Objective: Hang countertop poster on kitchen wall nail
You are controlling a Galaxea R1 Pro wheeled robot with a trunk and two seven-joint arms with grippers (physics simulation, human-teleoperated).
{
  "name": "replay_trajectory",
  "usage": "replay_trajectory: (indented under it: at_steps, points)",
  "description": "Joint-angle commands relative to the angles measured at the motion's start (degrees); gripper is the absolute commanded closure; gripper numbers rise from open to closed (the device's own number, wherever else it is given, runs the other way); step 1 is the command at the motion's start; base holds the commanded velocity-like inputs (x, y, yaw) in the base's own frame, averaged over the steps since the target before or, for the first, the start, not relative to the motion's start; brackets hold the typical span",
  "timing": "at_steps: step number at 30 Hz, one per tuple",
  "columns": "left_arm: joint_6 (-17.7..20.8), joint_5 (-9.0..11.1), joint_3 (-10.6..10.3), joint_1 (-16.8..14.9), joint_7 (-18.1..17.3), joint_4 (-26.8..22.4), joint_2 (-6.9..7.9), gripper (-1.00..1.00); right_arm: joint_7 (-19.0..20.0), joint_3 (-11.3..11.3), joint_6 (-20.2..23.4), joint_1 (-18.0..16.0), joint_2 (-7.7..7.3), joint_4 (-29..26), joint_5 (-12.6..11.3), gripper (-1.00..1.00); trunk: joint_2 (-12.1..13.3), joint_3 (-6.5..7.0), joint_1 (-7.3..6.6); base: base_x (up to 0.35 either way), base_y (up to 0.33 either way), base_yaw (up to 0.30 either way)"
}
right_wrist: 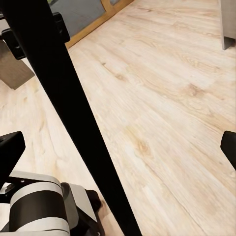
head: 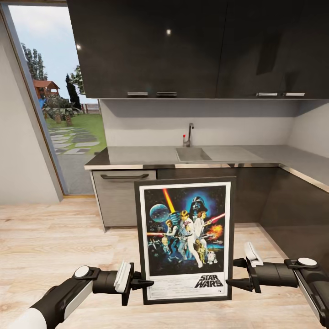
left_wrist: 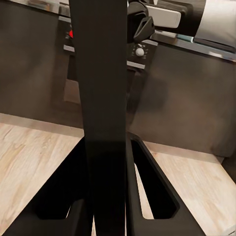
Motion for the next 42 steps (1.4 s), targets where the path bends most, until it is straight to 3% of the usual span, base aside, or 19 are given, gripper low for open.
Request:
replay_trajectory:
  at_steps: [1, 36, 37, 42]
  points:
    - [-0.4, 0.5, -0.4, -0.1, 0.0, 0.0, 0.08, 1.0, 0.2, 0.0, 0.6, 0.0, 0.0, 0.0, 0.1, -1.0, 0.0, -0.06, 0.0, 0.0, 0.0, 0.0]
    - [0.9, 0.5, -0.4, -0.1, 0.0, 0.1, 0.08, 1.0, 0.2, 0.0, -1.6, 0.0, -0.02, 0.1, 0.1, -1.0, 0.0, -0.06, 0.0, 0.0, 0.0, 0.0]
    - [0.9, 0.5, -0.4, -0.1, 0.0, 0.1, 0.08, 1.0, 0.2, 0.0, -1.6, 0.0, -0.02, 0.1, 0.1, 1.0, 0.0, -0.06, 0.0, 0.0, 0.0, 0.0]
    - [0.9, 0.5, -0.4, -0.1, 0.0, 0.1, 0.08, 1.0, 0.2, 0.0, -1.6, 0.0, -0.02, 0.1, 0.1, 1.0, 0.0, -0.06, 0.0, 0.0, 0.0, 0.0]
